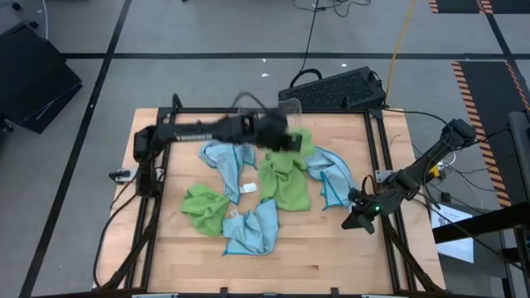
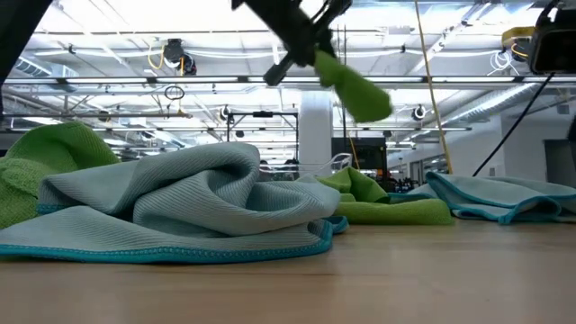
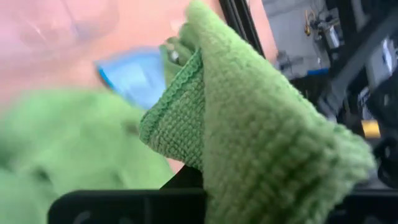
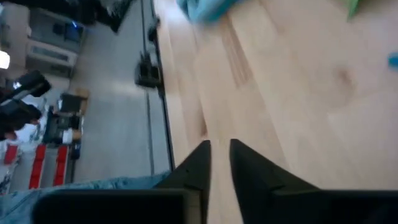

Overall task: Fold microfiber towels
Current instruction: Put the bottom right folded green microfiber cloth into the transparent bin

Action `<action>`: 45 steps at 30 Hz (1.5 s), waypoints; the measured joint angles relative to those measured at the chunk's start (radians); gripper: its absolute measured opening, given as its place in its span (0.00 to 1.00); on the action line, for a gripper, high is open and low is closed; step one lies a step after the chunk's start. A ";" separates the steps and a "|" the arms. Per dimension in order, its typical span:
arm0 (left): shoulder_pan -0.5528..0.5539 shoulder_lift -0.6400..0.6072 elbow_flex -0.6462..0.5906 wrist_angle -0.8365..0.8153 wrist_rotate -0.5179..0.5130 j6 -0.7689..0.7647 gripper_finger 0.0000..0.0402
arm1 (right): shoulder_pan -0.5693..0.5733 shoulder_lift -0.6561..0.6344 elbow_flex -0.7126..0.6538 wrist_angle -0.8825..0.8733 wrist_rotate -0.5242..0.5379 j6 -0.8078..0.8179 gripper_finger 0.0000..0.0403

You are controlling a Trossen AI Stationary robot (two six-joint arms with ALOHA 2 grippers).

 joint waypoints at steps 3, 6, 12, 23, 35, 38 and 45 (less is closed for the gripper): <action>0.101 0.001 0.000 -0.003 0.076 0.069 0.04 | -0.029 -0.015 0.018 -0.014 0.030 -0.027 0.02; 0.187 0.006 0.000 -0.005 0.130 0.147 0.04 | -0.084 -0.026 0.051 -0.068 0.082 -0.025 0.01; 0.350 0.009 0.000 -0.046 0.221 0.279 0.04 | -0.255 -0.036 0.099 -0.120 0.111 -0.052 0.00; 0.454 0.106 0.002 -0.055 0.392 0.412 0.04 | -0.515 -0.036 0.099 -0.093 0.105 -0.093 0.00; 0.398 0.221 0.001 -0.030 0.312 0.434 0.05 | -0.581 -0.035 0.099 -0.052 0.104 -0.109 0.00; 0.397 0.243 0.001 -0.018 0.297 0.434 0.06 | -0.583 -0.035 0.099 -0.047 0.104 -0.109 0.00; 0.398 0.279 0.001 -0.049 0.283 0.434 0.06 | -0.583 -0.033 0.099 -0.048 0.105 -0.100 0.00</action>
